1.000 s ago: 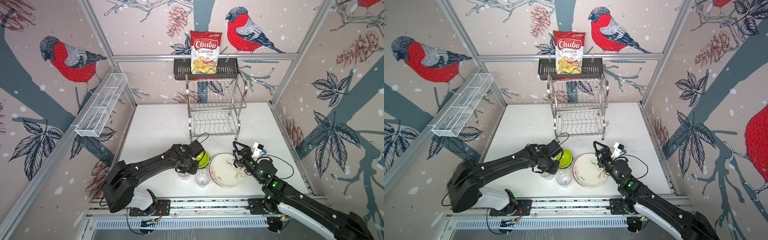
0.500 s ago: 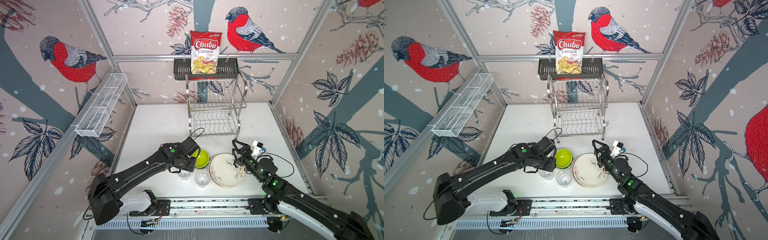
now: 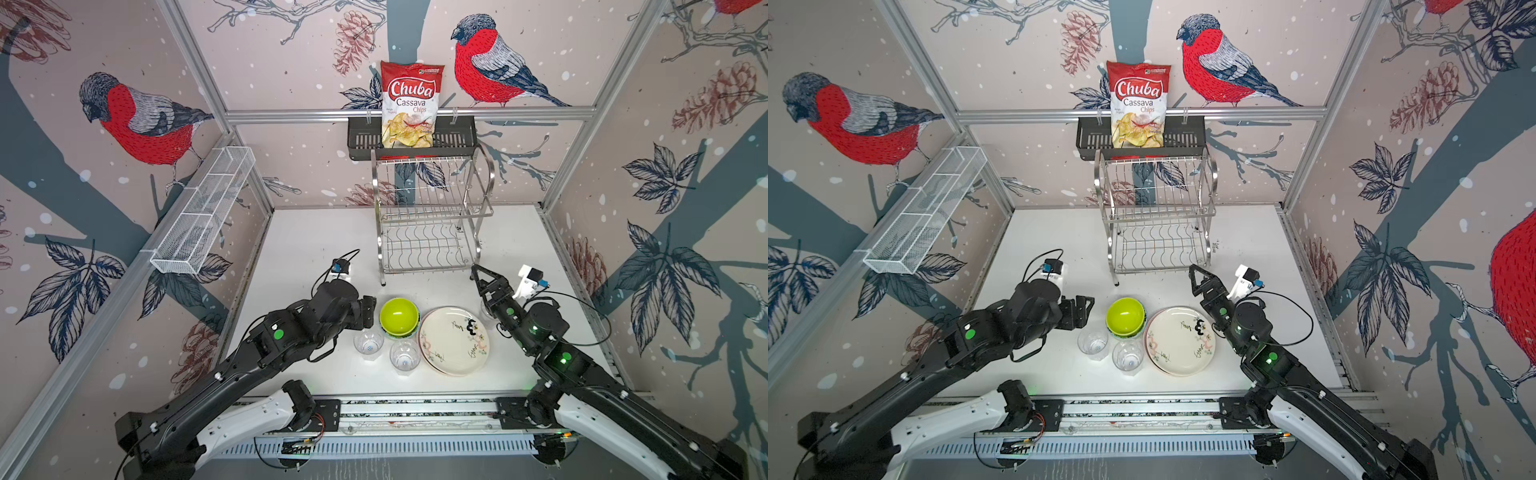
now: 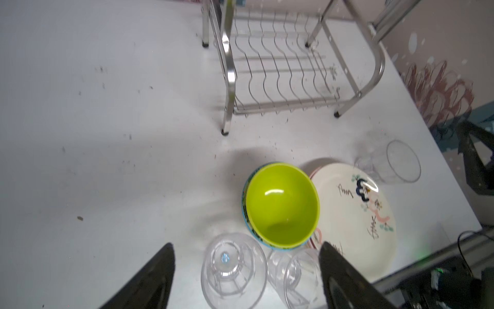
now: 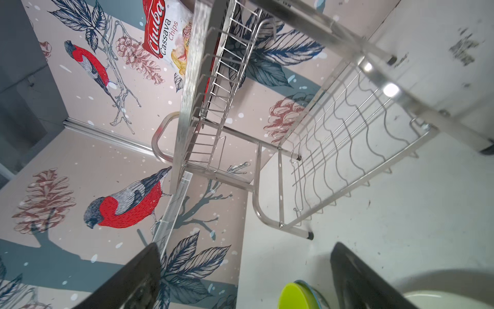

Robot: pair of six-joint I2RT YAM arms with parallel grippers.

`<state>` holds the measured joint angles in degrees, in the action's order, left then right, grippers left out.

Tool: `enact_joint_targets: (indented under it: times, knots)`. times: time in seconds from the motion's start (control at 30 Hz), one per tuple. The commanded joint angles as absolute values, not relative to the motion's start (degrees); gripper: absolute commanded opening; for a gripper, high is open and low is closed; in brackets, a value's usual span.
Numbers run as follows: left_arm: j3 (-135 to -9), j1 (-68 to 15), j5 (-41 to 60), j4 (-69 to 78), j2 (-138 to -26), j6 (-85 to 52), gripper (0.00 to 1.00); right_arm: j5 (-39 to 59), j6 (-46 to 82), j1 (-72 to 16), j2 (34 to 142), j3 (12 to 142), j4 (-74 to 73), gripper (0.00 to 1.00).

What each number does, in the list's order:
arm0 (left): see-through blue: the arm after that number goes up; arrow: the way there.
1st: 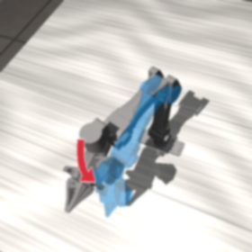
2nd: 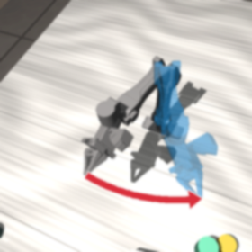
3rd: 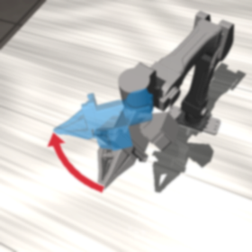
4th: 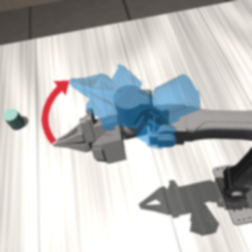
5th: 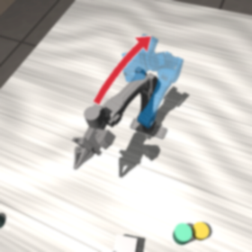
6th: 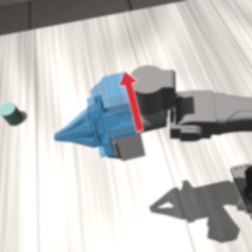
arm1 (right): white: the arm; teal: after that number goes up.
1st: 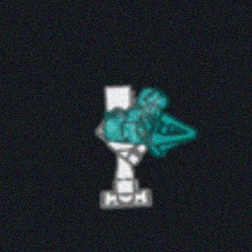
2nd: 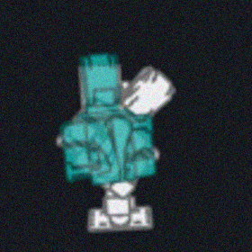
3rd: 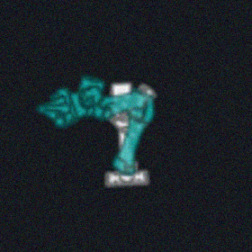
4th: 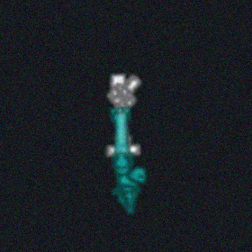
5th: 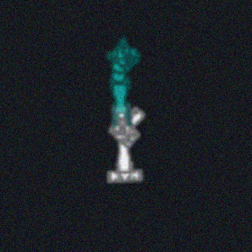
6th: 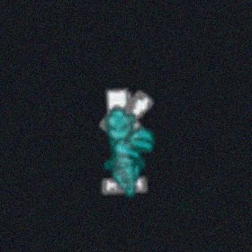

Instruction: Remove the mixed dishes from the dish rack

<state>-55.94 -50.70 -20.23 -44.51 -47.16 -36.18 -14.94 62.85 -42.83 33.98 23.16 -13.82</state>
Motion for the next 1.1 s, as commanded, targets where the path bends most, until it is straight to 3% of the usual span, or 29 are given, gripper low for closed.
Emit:
enact_joint_targets:
  times: [0.0,0.2,0.43,0.73,0.97,1.07]
  knots:
    - [-54.0,-50.5,-27.3,-36.3,-45.1,-35.9,0.99,-18.5,55.2,-42.0,33.2,24.7,-8.8,0.99]
    - [-48.1,-50.5,-31.6,-27.5,-43.2,-33.4,0.99,-25.0,45.4,-40.2,32.0,27.0,-4.0,0.99]
    - [-40.0,-50.5,-44.1,-14.5,-41.9,-29.2,0.99,-30.1,29.6,-39.4,32.2,27.1,-5.6,0.99]
    - [-29.1,-50.5,-50.9,0.5,-39.4,-20.4,0.99,-31.7,11.3,-39.0,29.8,17.9,-18.9,0.99]
    - [-15.0,-50.5,-48.1,25.1,-33.8,-0.5,1.00,-34.1,4.5,-38.3,28.7,13.5,-22.5,0.99]
    - [-7.4,-50.5,-52.0,40.8,-30.9,6.0,1.00,-36.5,4.0,-37.3,28.7,11.5,-24.6,0.99]
